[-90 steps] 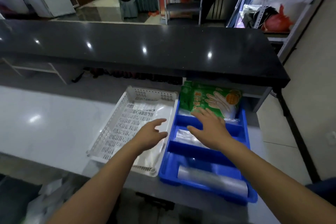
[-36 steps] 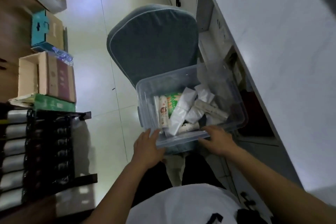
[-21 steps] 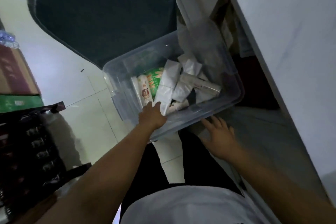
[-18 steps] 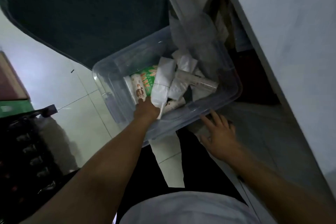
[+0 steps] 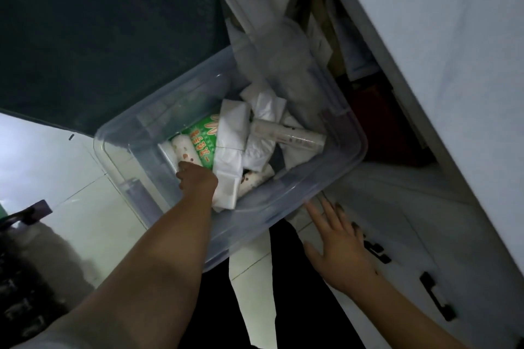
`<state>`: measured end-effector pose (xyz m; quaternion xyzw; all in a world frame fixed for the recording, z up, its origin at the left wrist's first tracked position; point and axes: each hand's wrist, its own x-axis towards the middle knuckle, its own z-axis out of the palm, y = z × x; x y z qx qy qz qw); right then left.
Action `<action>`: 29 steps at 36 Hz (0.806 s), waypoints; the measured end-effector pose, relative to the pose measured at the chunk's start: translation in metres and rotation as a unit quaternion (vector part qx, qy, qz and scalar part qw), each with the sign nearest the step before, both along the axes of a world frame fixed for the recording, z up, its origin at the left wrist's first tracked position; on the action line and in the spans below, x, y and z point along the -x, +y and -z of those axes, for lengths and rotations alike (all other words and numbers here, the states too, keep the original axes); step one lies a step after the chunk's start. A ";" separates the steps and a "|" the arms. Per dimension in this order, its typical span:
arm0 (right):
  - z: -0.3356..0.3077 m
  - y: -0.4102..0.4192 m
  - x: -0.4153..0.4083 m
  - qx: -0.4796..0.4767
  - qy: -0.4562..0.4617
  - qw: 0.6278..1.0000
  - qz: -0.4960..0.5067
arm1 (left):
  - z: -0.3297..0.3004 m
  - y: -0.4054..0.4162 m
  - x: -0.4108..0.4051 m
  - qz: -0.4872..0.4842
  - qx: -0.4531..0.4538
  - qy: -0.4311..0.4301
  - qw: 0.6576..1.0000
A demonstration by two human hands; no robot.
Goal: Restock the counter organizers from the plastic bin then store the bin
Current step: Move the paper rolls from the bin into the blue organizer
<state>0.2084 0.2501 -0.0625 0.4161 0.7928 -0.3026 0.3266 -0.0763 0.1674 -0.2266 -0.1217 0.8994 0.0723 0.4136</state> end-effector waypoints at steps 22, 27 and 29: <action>-0.123 0.057 0.125 0.385 0.292 0.778 0.401 | -0.297 -0.015 -0.053 -0.069 -0.505 -0.136 0.850; -0.143 0.054 0.132 0.387 0.314 0.774 0.390 | -0.312 -0.015 -0.061 -0.070 -0.483 -0.103 0.867; -0.146 0.053 0.133 0.392 0.309 0.781 0.375 | -0.316 -0.016 -0.058 -0.108 -0.477 -0.112 0.865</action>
